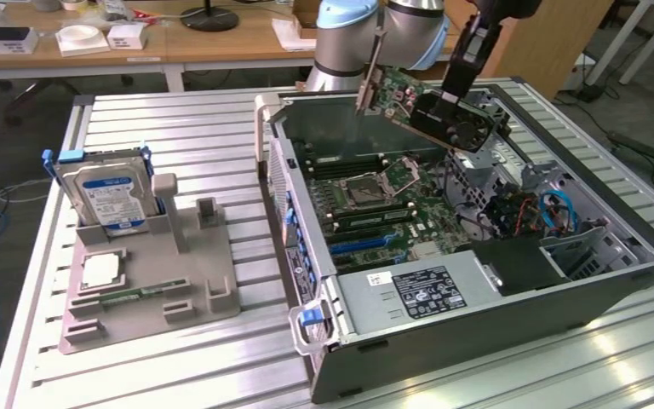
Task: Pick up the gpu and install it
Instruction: 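Insert the gpu into the slot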
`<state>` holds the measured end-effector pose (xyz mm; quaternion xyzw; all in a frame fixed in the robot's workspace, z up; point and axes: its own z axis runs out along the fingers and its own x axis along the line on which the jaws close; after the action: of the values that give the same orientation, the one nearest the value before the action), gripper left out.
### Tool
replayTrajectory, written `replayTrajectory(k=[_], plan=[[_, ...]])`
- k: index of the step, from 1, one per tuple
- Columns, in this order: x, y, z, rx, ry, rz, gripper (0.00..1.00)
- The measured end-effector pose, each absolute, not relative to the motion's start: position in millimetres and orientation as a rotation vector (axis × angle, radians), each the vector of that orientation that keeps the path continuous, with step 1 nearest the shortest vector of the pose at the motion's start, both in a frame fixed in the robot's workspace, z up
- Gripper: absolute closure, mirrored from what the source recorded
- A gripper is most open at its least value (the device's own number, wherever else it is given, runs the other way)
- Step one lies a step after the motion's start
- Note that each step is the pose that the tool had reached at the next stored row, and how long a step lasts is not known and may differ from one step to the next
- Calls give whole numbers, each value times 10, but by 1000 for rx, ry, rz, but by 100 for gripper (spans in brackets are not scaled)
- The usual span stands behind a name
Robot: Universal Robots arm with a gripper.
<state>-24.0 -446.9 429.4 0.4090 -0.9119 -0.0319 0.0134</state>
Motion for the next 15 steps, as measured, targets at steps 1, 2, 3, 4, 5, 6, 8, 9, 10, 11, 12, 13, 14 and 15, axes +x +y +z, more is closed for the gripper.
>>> replayTrajectory(k=[1, 2, 3, 4, 5, 6, 8, 9, 10, 11, 12, 13, 14, 15], plan=[[-240, -4469, 4294, 1280, -2838, -99, 74], [-240, -4469, 4292, 1286, -2835, -99, 74], [-240, -4469, 4290, 1295, -2831, -99, 74], [-240, -4469, 4290, 1303, -2828, -98, 74], [-240, -4469, 4288, 1313, -2826, -96, 74], [-241, -4469, 4287, 1323, -2825, -94, 74], [-241, -4469, 4284, 1346, -2824, -87, 74], [-241, -4469, 4283, 1356, -2828, -81, 74], [-241, -4469, 4282, 1365, -2834, -74, 74], [-241, -4469, 4280, 1374, -2840, -67, 74], [-242, -4468, 4279, 1383, -2846, -61, 74], [-242, -4468, 4276, 1392, -2849, -56, 74], [-242, -4469, 4272, 1407, -2846, -53, 74], [-241, -4469, 4269, 1425, -2838, -53, 74]])
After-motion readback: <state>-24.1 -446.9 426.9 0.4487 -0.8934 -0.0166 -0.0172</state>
